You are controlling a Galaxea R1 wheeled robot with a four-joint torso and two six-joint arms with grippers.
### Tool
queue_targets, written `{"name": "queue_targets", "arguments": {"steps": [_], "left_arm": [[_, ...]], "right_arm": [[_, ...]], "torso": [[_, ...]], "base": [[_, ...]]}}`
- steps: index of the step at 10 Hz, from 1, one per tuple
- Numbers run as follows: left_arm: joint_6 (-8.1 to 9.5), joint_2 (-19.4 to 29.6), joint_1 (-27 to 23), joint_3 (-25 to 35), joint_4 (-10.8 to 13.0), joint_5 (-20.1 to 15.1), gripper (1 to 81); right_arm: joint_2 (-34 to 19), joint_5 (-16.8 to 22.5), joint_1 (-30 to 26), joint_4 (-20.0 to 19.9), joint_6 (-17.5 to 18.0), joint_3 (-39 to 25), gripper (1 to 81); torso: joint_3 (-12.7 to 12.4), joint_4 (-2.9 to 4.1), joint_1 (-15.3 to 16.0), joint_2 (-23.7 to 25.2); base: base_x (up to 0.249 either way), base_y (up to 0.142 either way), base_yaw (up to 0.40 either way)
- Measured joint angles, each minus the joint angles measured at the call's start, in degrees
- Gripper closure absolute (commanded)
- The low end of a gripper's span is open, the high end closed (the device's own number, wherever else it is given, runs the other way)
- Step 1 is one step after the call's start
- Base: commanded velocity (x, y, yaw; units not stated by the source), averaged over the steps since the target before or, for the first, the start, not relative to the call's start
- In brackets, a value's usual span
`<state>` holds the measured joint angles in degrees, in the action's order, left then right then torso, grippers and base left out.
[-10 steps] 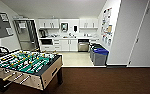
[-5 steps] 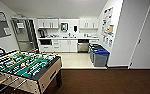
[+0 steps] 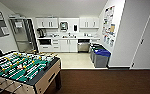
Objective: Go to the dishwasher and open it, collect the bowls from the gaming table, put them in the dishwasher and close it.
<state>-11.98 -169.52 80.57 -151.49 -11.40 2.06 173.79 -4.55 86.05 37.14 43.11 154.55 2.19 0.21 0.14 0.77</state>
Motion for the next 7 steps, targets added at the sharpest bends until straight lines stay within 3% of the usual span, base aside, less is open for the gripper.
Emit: {"name": "queue_targets", "arguments": {"steps": [4, 7], "left_arm": [[-0.02, 0.0, 1.8, 0.0, -1.2, -0.5, 81.1], [0.00, 0.1, 0.0, 0.0, -1.2, 1.4, 81.1]], "right_arm": [[0.0, 0.4, 1.6, 0.1, 0.0, 0.0, 81.1], [0.0, -0.2, -0.2, 0.1, 0.0, 0.0, 81.1]], "torso": [[0.0, 0.00, -0.2, 0.1], [0.0, 0.00, -0.1, 0.1]], "base": [[0.162, 0.000, 0.000], [0.189, 0.000, 0.000]]}}
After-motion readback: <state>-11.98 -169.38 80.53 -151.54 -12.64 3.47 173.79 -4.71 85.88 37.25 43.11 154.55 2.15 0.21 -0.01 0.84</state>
